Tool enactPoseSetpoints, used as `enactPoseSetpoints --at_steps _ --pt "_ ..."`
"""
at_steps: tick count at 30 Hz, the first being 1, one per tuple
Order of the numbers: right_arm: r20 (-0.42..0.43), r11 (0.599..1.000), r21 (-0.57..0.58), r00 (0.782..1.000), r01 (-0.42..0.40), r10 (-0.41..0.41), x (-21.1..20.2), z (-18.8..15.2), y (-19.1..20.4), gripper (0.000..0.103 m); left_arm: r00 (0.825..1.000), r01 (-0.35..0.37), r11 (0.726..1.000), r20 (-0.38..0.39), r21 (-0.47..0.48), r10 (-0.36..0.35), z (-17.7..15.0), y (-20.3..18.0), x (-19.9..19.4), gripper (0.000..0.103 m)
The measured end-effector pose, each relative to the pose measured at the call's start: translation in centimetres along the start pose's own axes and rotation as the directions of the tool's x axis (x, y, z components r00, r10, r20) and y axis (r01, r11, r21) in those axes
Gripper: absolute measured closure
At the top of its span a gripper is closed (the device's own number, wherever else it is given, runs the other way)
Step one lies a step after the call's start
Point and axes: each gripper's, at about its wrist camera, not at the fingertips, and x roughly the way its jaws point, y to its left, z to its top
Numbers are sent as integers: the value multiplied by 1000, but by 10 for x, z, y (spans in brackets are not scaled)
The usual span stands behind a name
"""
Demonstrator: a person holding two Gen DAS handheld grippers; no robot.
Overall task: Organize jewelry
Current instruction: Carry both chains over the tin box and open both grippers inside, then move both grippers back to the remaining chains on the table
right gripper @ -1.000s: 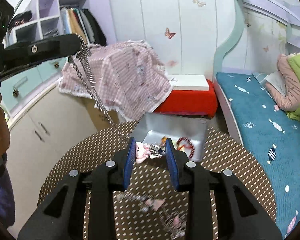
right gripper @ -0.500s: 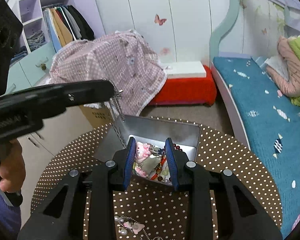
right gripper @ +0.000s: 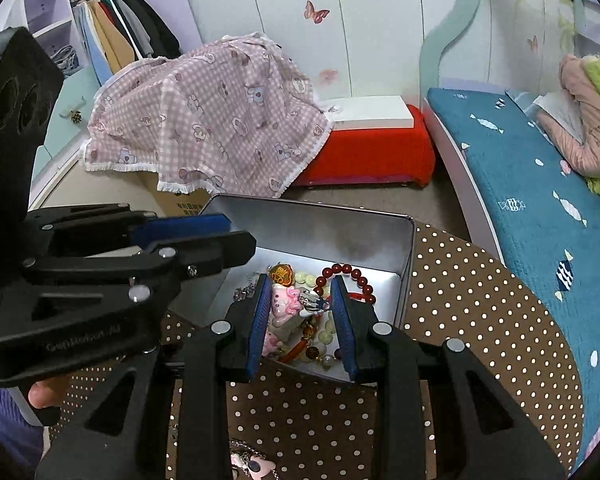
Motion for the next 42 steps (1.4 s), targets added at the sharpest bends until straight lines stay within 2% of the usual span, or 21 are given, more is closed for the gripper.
enactPoseSetpoints --at_steps 6,7,8,9,11,15,18,23,27,33,37,41,42 --pt "17 999 17 999 -28 27 -6 0 -2 73 1000 -5 1000 19 3 5 -1 -3 -15 69" --pt "26 999 16 999 -34 34 -10 0 -2 72 999 -6 1000 32 1 6 -1 -4 -21 58" --pt "33 999 16 999 -41 40 -13 -1 -2 65 999 -8 1000 48 -2 8 -1 -5 -27 43" --pt "47 999 20 998 -47 46 -18 -1 -1 59 997 -13 1000 77 -7 14 -3 -4 -36 34" --pt "68 999 19 997 -50 48 -26 -1 -1 54 995 -11 1000 102 -2 11 -6 -6 -49 34" --pt "90 1000 -2 995 -31 31 -45 -5 3 52 989 -13 1000 149 2 13 -17 -11 -76 31" --pt "116 1000 -16 993 14 -12 -70 -19 3 45 980 -54 998 193 32 47 -36 -17 -95 29" --pt "117 998 -21 992 53 -50 -95 -55 2 40 977 -109 992 193 66 95 -80 -20 -100 29" --pt "98 998 0 994 57 -57 -103 -88 -1 38 987 -103 988 135 117 87 -115 -29 -83 29" --pt "53 998 44 997 47 -50 -98 -122 -2 37 997 -59 987 58 152 51 -141 -47 -52 32" --pt "43 997 65 998 37 -39 -98 -130 -6 36 998 -57 982 7 182 56 -144 -55 -33 41" --pt "47 996 86 998 32 -36 -100 -134 -11 35 998 -58 979 -28 194 65 -145 -57 -21 57" --pt "49 996 89 998 31 -36 -101 -135 -13 34 998 -52 980 -30 195 58 -145 -58 -20 57"
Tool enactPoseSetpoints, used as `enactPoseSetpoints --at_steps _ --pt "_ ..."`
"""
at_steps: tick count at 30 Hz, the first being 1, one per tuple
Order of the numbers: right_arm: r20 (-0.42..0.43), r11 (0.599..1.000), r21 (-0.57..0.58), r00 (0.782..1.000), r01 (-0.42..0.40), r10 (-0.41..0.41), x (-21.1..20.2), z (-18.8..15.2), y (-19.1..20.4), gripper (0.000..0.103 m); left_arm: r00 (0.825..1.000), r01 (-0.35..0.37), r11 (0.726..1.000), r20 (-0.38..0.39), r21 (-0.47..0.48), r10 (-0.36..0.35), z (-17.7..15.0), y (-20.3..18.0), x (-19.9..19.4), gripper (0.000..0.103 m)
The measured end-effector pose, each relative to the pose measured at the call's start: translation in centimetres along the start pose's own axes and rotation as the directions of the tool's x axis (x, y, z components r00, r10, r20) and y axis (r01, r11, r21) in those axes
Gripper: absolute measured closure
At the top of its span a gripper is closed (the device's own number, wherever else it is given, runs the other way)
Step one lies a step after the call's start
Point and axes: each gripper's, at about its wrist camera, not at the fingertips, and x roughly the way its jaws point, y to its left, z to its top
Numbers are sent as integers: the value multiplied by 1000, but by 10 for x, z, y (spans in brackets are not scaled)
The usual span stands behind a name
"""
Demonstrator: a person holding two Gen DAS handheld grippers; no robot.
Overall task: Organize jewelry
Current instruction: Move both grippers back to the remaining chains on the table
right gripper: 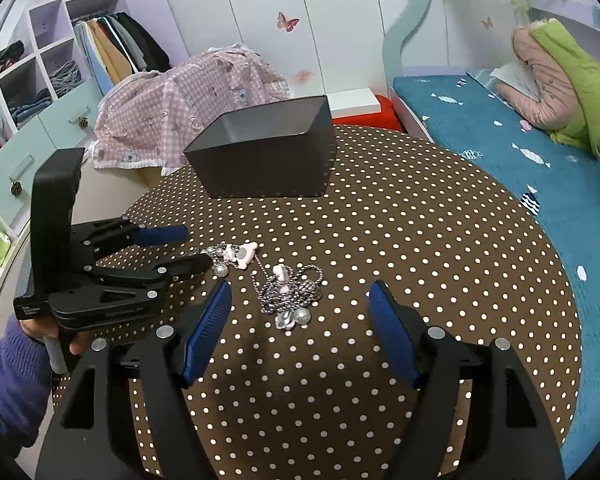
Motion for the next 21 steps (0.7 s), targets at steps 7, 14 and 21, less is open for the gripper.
enactPoseSetpoints --at_steps 7,14,21 --pt "2 1000 7 1000 -9 9 2 2 -4 33 1000 11 999 -2 31 -11 1 -6 3 97" --pt "-3 1000 -20 1000 -9 9 9 6 6 32 1000 -22 999 6 -35 22 -7 12 -1 98" --pt "-7 996 -85 1000 -7 7 18 13 31 32 998 -34 993 41 -116 39 -18 46 -34 98"
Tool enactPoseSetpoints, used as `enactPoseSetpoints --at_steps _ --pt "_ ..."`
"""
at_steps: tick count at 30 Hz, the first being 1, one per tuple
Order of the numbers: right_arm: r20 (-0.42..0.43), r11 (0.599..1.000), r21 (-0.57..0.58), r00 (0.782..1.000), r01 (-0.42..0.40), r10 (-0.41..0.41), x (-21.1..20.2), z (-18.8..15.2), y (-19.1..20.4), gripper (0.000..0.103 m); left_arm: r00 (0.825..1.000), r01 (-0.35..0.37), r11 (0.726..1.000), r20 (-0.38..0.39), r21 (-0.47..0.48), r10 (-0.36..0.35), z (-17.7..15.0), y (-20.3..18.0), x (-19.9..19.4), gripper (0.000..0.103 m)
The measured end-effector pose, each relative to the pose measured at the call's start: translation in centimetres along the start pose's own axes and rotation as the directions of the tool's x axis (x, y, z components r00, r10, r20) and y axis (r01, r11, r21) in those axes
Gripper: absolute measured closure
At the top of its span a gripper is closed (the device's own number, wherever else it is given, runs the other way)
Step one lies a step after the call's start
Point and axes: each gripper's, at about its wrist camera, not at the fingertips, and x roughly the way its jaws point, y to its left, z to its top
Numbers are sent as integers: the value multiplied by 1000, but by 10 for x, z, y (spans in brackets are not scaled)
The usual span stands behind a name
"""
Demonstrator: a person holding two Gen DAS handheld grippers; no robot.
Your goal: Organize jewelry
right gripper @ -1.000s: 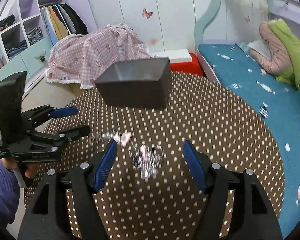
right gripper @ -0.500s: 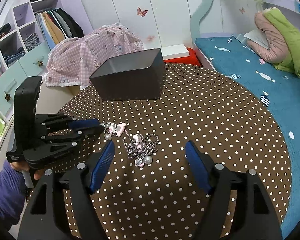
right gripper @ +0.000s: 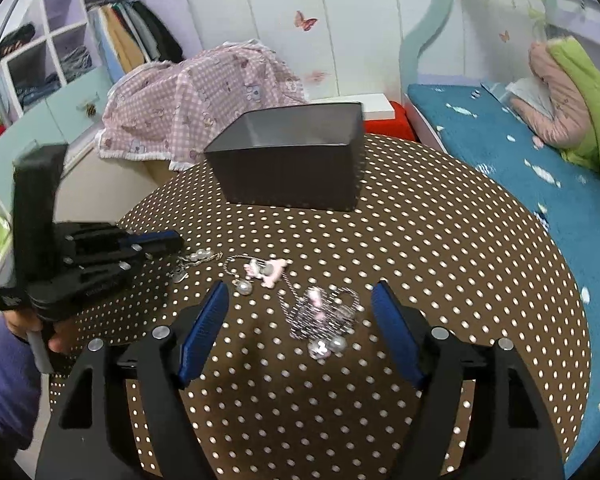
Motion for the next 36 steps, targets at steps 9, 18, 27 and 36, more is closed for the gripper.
enactPoseSetpoints --at_steps 9,18,27,36 --pt "-26 996 -90 1000 10 -12 32 10 38 48 999 24 998 41 -52 -22 -10 19 -27 98" --pt "-94 995 -91 994 51 -59 61 6 36 75 998 49 997 45 -58 -47 -14 13 -29 98" --pt "-104 996 -84 994 37 -46 64 12 34 78 996 79 995 40 -64 -77 -9 14 -27 98" --pt "-104 996 -87 994 21 -30 60 13 38 103 993 110 992 60 -67 -106 1 9 -34 98"
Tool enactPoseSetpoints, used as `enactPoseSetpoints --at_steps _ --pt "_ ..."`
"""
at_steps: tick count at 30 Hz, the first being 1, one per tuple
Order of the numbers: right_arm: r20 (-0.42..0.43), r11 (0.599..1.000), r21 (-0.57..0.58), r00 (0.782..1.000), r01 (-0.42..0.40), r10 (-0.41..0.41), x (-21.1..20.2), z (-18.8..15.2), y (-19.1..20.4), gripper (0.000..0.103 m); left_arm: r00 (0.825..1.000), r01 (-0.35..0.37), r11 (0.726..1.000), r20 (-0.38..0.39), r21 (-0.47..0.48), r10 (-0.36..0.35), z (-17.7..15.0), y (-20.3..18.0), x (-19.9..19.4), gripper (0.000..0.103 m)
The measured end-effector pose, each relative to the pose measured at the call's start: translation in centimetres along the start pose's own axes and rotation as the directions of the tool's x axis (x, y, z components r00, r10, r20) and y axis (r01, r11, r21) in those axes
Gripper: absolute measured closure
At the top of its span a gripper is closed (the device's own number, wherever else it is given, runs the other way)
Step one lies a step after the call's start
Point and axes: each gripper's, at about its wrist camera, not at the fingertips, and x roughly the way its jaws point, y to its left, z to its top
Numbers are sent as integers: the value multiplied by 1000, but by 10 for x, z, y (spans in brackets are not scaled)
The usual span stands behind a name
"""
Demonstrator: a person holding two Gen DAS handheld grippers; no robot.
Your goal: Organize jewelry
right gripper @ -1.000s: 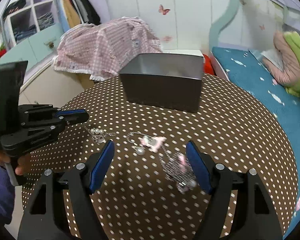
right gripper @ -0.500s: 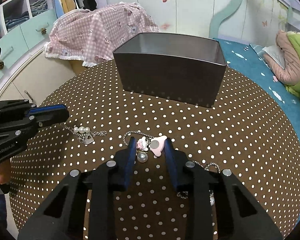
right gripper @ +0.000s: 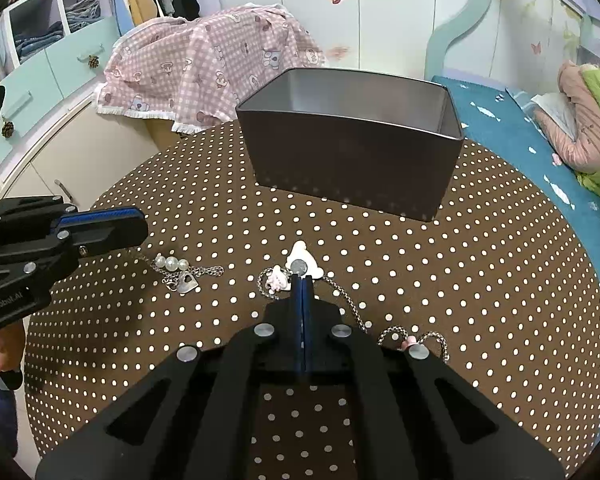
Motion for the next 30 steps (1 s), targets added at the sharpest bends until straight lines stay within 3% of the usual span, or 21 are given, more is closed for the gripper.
enactPoseSetpoints --at_steps 2,4,5,6,13,16,22,30 --pt "8 999 21 1000 -28 28 -2 0 -3 98 1000 0 1000 1 -3 0 0 0 -1 98" --pt "24 998 38 998 -52 51 -5 1 -5 85 1000 5 1000 3 -6 -5 0 1 -3 98" --pt "33 998 40 999 -41 39 -6 2 -5 66 1000 7 1000 2 -9 -7 0 2 -3 98" --pt "45 999 39 999 -23 21 -7 4 -4 55 1000 7 1000 1 -12 -7 0 2 -3 98" --pt "15 1000 18 1000 -21 21 12 13 5 65 1000 6 1000 -6 -9 -7 -1 4 -1 98" --pt "8 1000 22 1000 -21 20 19 14 6 81 1000 16 1000 -4 -15 -16 0 5 -1 98" --pt "18 1000 12 1000 -10 10 14 13 6 83 999 38 999 7 -18 -38 9 5 -2 98" --pt "128 999 20 991 -48 45 -40 33 -3 83 992 95 995 78 24 -97 55 -10 -24 98"
